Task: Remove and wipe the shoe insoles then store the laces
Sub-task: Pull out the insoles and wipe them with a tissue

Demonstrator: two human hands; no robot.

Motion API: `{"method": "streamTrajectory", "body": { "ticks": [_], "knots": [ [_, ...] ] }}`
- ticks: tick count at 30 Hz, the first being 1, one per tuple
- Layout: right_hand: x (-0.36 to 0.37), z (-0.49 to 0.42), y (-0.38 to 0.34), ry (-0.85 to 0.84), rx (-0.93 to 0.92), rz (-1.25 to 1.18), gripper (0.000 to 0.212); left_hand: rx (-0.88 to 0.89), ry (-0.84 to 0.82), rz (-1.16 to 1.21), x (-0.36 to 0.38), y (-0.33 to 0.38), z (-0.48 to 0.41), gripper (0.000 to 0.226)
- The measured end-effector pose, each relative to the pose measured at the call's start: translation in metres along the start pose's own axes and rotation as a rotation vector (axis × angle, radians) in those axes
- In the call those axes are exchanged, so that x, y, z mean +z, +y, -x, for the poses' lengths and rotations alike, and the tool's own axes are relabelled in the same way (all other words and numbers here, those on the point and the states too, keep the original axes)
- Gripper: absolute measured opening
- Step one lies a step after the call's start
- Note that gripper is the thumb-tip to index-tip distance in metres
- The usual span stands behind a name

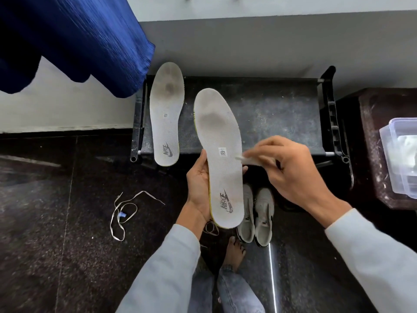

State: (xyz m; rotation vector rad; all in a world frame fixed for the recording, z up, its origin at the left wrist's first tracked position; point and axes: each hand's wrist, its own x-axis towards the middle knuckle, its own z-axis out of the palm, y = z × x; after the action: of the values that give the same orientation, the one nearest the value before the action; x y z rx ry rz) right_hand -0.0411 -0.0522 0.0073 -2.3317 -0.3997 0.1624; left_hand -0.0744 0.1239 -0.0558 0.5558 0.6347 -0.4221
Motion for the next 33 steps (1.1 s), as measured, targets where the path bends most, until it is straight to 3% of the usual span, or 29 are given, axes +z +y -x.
{"method": "streamTrajectory", "body": {
  "ticks": [2, 5, 11, 15, 22, 27, 30, 33],
  "knots": [
    [0.005, -0.008, -0.008, 0.016, 0.001, -0.027, 0.025, 0.012, -0.001, 0.018, 0.001, -0.002, 0.003, 0.051],
    [0.016, 0.003, -0.015, -0.129, -0.065, 0.003, 0.028, 0.004, -0.015, 0.009, 0.004, -0.004, 0.008, 0.052],
    [0.023, 0.040, -0.018, 0.052, 0.393, -0.399, 0.018, 0.017, -0.084, -0.036, 0.007, -0.002, 0.011, 0.062],
    [0.035, 0.045, -0.015, 0.048, 0.463, -0.438, 0.017, 0.081, -0.032, -0.125, 0.013, -0.005, 0.017, 0.062],
    [0.033, 0.050, -0.009, 0.146, 0.378, -0.270, 0.016, 0.295, 0.177, -0.601, 0.012, 0.009, 0.019, 0.022],
    [0.029, 0.054, -0.007, 0.132, 0.366, -0.223, 0.018, 0.300, 0.241, -0.635, 0.015, 0.012, 0.021, 0.017],
    [0.026, 0.043, -0.007, 0.190, 0.217, -0.060, 0.019, 0.289, 0.209, -0.635, 0.016, 0.015, 0.022, 0.017],
    [0.025, 0.028, -0.007, 0.083, 0.069, 0.015, 0.021, 0.295, 0.183, -0.635, 0.019, 0.016, 0.021, 0.015]
  ]
}}
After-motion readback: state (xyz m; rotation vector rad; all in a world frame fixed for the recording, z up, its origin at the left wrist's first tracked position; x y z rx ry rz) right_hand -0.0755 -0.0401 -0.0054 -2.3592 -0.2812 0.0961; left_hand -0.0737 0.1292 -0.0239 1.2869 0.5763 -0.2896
